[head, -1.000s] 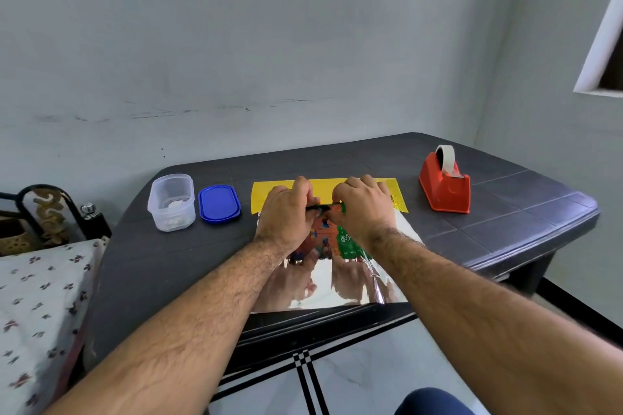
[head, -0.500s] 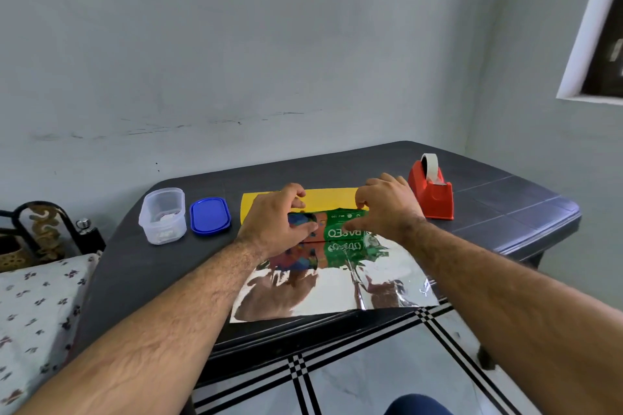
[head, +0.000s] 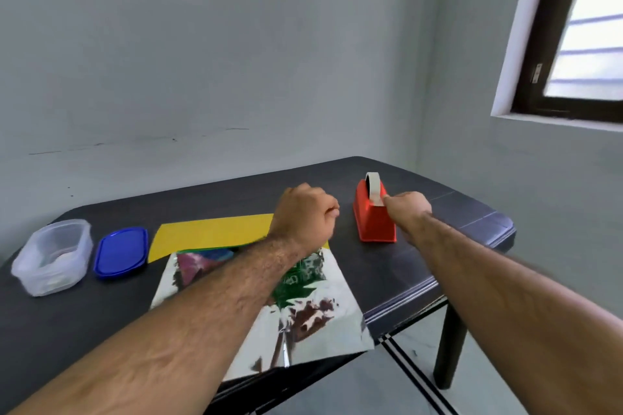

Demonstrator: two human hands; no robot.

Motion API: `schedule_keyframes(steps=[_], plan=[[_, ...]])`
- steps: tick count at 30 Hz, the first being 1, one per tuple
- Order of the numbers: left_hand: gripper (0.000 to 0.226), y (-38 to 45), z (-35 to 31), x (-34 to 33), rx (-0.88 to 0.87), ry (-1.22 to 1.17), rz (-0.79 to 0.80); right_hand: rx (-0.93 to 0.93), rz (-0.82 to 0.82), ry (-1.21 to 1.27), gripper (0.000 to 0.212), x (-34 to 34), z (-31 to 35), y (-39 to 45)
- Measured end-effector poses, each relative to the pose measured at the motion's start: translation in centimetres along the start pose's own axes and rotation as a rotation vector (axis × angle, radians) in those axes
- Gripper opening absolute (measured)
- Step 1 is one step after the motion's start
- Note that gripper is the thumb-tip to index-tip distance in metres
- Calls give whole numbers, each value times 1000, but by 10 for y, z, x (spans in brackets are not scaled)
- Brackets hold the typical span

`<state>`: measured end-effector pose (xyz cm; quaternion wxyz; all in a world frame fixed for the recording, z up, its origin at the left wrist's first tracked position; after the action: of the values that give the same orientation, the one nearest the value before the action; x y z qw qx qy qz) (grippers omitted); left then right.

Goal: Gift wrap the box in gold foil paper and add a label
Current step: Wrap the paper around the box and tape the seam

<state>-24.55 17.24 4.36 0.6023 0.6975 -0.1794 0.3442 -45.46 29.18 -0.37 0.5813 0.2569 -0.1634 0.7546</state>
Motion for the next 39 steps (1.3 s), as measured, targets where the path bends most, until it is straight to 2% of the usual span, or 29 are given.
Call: schedule_keyframes(steps=[2,7,11,16,18,20,26,30,36,39], plan=[[21,19,-21,-28,51,-6,105,-96,35,82,30,-3,-4,10],[25,52,-27,-106,311,-18,360,-307,185,314,30,-12,3,20],[22,67,-16,-140,459,-112,358,-348,184,421,30,-10,9,28],[21,76,-17,-148,446,-156,330,-402,125,616,26,-2,7,25],[20,75,-17,-148,450,-164,345,-419,116,657,38,-6,-1,21],[18,72,-18,-147,453,-179,357,-436,107,664,46,-10,-11,12],[20,68,-22,-145,455,-144,354,-437,24,658,33,-13,-30,-17],[22,68,-23,-149,445,-143,362,-404,20,566,34,-9,-30,-17],[23,71,-17,-156,474,-134,387,-256,271,433,52,0,0,-13],[25,73,-18,-156,493,-125,401,-246,247,303,54,0,4,-9]])
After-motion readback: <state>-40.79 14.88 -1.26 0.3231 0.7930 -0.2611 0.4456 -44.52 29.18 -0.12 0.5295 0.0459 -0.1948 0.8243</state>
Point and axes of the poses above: each hand's wrist, its own y-axis towards the middle knuckle, its own x-axis out of the back of the hand, z = x × y, the point moved 7 cm from there along y, towards the middle knuckle, and after that the axes turned 3 degrees about -z, right-handed, at the moved point
